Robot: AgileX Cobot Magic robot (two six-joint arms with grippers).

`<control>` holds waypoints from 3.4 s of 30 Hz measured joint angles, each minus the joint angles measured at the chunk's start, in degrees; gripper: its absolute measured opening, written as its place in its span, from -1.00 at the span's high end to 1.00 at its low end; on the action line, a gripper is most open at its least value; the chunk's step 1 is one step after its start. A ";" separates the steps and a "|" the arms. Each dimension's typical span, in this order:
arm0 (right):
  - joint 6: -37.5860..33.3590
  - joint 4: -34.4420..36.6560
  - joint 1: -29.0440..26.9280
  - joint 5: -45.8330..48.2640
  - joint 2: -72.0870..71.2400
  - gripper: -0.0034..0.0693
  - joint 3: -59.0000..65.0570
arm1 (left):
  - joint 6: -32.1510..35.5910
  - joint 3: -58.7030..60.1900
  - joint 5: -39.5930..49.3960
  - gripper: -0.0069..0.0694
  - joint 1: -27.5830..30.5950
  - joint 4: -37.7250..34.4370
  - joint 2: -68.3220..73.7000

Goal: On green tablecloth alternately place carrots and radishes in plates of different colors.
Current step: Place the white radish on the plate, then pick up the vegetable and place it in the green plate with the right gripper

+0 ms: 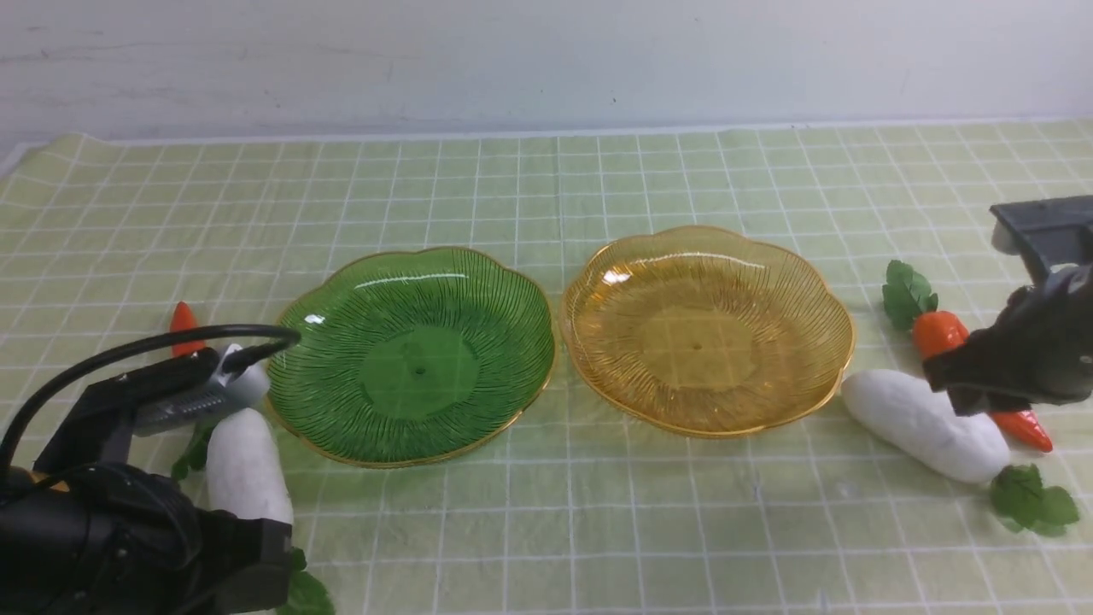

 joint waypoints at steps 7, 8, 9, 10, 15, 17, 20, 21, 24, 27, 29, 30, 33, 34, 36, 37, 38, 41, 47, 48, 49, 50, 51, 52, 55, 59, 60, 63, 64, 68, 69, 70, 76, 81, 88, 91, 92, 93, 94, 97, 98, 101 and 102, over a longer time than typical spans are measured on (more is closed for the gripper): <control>-0.05 -1.86 0.03 -4.78 6.04 -0.28 -0.40 | -0.03 0.00 0.00 0.78 0.00 -0.85 0.00; -0.05 -1.86 0.03 -4.90 6.48 -0.34 -0.49 | -0.03 0.00 0.00 0.78 0.00 -0.85 0.00; -0.05 -1.74 0.03 -4.99 6.97 -0.43 -0.69 | -0.03 0.00 0.00 0.78 0.00 -0.91 0.00; -0.05 -1.44 0.03 -5.11 7.71 -0.48 -0.71 | -0.03 0.00 0.00 0.78 0.00 -0.91 0.00; -0.17 -1.39 0.14 -4.74 11.73 -0.58 -0.48 | -0.03 0.00 -0.06 0.78 0.00 -0.95 0.00; -0.17 -1.39 0.14 -4.68 12.12 -0.59 -0.48 | -0.03 0.00 -0.06 0.78 0.00 -0.95 0.00; -0.17 -1.39 0.14 -4.68 12.12 -0.59 -0.48 | -0.03 0.00 -0.06 0.78 0.00 -0.98 0.00; -0.17 -1.39 0.14 -4.51 12.12 -0.56 -0.48 | -0.03 0.00 -0.06 0.78 0.00 -0.98 0.00; -0.17 -1.39 0.14 -3.58 12.12 -0.43 -0.54 | -0.03 0.00 -0.06 0.78 0.00 -0.98 0.00; -0.05 -1.41 0.14 0.47 12.12 -0.35 -2.30 | -0.03 0.00 -0.06 0.78 0.00 -0.98 0.00; -0.01 -1.41 0.14 4.80 11.94 -0.35 -5.49 | -0.03 0.00 -0.06 0.78 0.00 -0.98 0.00; -0.01 -1.41 0.14 6.93 11.81 -0.35 -7.26 | -0.03 0.00 -0.06 0.78 0.00 -0.98 0.00; 0.16 -0.84 0.14 12.30 11.00 -0.35 -11.88 | -0.03 0.00 -0.10 0.78 0.00 -0.98 0.00; 0.32 -0.27 0.14 13.76 10.73 -0.35 -13.86 | -0.03 0.00 -0.16 0.78 0.00 -0.98 0.00; 0.50 2.27 0.14 16.02 10.34 -0.35 -16.98 | -0.03 0.00 -0.36 0.78 0.00 -0.98 0.00; 0.50 3.97 0.14 16.44 10.18 -0.35 -18.79 | -0.03 0.00 -0.45 0.78 0.00 -0.98 0.00; 0.40 6.58 0.14 16.50 10.12 -0.35 -20.04 | -0.03 0.00 -0.67 0.78 0.00 -1.03 0.00; -1.36 18.32 0.14 12.94 10.05 -0.35 -22.95 | -0.03 0.00 -1.61 0.78 0.00 -1.03 0.00; -10.15 31.84 1.53 5.50 12.12 -0.35 -23.32 | -0.03 0.00 -1.88 0.78 0.00 -1.12 0.00; -12.08 33.02 2.09 4.78 12.98 -0.35 -23.32 | -0.03 0.00 -1.88 0.78 0.00 -1.32 0.00; -13.82 34.09 2.67 4.20 13.94 -0.35 -23.32 | -0.03 0.00 -2.02 0.78 0.00 -1.53 0.00; -15.66 34.87 3.39 3.39 15.12 -0.35 -23.32 | -0.03 0.00 -2.13 0.78 0.00 -1.95 0.00; -17.00 35.70 3.94 2.74 16.10 -0.35 -23.32 | -0.03 0.00 -2.48 0.78 0.00 -2.17 0.00; -17.96 36.43 4.30 2.16 16.84 -0.35 -23.32 | -0.03 0.00 -2.67 0.78 0.00 -2.34 0.00; -19.61 37.75 5.04 0.26 18.92 -0.42 -23.32 | -0.03 0.00 -2.75 0.78 0.00 -2.50 0.00; -18.38 38.61 5.22 -0.35 20.83 -0.82 -23.32 | -0.03 0.00 -2.75 0.78 0.00 -2.52 0.00; -18.27 38.55 5.09 0.10 20.89 -0.89 -23.41 | -0.03 0.00 -2.75 0.78 0.00 -2.52 0.00; -18.27 37.82 3.71 3.99 20.89 -0.98 -25.42 | -0.03 0.00 -2.92 0.78 0.00 -2.52 0.00; -18.27 36.88 2.80 5.81 20.89 -0.99 -26.55 | -0.03 0.00 -2.99 0.78 0.00 -2.52 0.00; -18.27 31.96 -1.80 15.00 20.89 -0.99 -31.64 | -0.03 0.00 -3.05 0.78 0.00 -2.52 0.00; -18.27 31.40 -2.05 15.54 20.89 -0.99 -32.17 | -0.03 0.00 -3.05 0.78 0.00 -2.52 0.00; -18.27 29.42 -3.73 18.88 20.89 -0.99 -33.79 | -0.03 0.00 -3.05 0.78 0.00 -2.52 0.00; -15.65 19.60 -7.85 24.12 20.89 -0.99 -35.58 | 0.03 0.00 -3.09 0.78 0.00 -2.52 0.00; -8.08 7.54 -7.84 24.57 22.39 -0.93 -35.58 | 0.03 0.00 -3.39 0.78 0.00 -2.52 0.00; -2.37 1.89 -7.84 24.57 28.05 -0.84 -35.58 | 0.14 0.00 -4.35 0.78 0.00 -2.52 0.00; -1.88 1.79 -7.84 24.75 30.87 -0.73 -35.58 | 0.14 0.00 -4.35 0.78 0.00 -2.52 0.00; -1.88 1.79 -7.84 24.75 31.02 -0.72 -35.58 | 0.14 0.00 -4.35 0.78 0.00 -2.52 0.00; -1.82 1.46 -7.84 24.86 31.87 -0.61 -35.58 | 0.14 0.00 -4.35 0.78 0.00 -2.52 0.00; -1.65 1.22 -7.84 24.95 31.98 -0.55 -35.58 | 0.14 0.00 -4.35 0.78 0.00 -2.52 0.00; -0.64 1.23 -7.84 25.26 32.03 -0.20 -35.58 | 0.21 0.00 -4.35 0.78 0.00 -2.52 0.00; -0.59 1.23 -7.84 25.27 32.04 -0.18 -35.58 | 0.21 0.00 -4.35 0.78 0.00 -2.52 0.00; -0.52 1.19 -7.84 25.89 32.04 0.30 -35.58 | 0.21 0.00 -4.35 0.78 0.00 -2.52 0.00; -0.52 1.19 -7.84 25.95 32.04 0.30 -35.58 | 0.21 0.00 -4.35 0.78 0.00 -2.52 0.00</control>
